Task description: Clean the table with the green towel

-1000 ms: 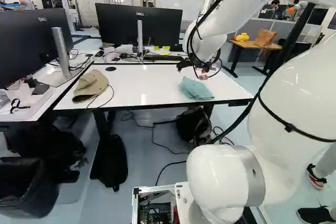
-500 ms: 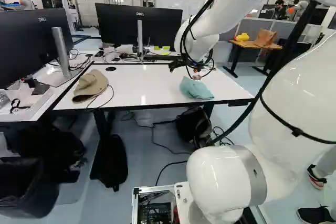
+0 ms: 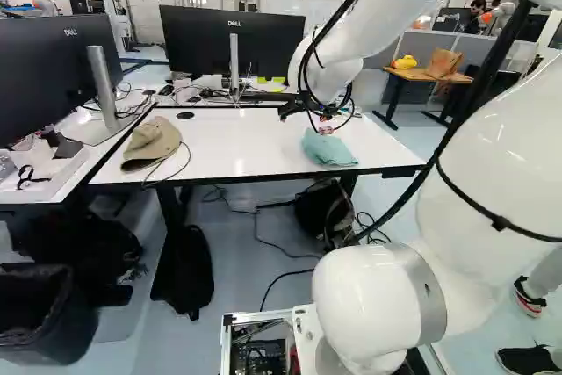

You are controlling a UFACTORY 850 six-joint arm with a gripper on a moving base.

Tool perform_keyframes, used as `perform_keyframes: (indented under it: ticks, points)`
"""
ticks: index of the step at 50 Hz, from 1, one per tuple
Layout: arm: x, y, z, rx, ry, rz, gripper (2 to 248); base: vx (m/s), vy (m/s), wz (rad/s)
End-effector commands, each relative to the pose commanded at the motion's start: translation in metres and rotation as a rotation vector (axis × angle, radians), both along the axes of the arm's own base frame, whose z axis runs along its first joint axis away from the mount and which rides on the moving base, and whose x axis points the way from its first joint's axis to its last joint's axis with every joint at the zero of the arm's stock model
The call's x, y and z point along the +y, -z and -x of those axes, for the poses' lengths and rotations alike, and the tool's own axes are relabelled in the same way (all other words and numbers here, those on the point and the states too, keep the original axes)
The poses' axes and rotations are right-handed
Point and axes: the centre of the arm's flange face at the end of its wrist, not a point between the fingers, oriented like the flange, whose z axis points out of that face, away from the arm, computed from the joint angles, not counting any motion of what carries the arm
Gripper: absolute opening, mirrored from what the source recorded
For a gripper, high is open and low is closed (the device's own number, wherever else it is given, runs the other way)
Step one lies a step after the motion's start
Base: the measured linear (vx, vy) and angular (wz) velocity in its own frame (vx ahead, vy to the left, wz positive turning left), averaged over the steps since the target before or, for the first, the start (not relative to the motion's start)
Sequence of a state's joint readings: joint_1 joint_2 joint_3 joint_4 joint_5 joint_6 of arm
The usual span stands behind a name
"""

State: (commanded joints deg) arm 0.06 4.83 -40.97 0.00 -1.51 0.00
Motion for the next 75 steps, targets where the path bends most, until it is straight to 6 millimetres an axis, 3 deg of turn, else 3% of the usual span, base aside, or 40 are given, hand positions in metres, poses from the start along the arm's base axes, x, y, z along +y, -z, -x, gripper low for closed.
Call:
perform_keyframes:
  ticks: [40,75]
  points:
    - [0.000,0.031,0.028,-0.095,0.000,0.000,247,0.000,0.000,0.000]
    - [0.000,0.078,0.082,-0.253,0.001,0.000,247,0.000,0.000,0.000]
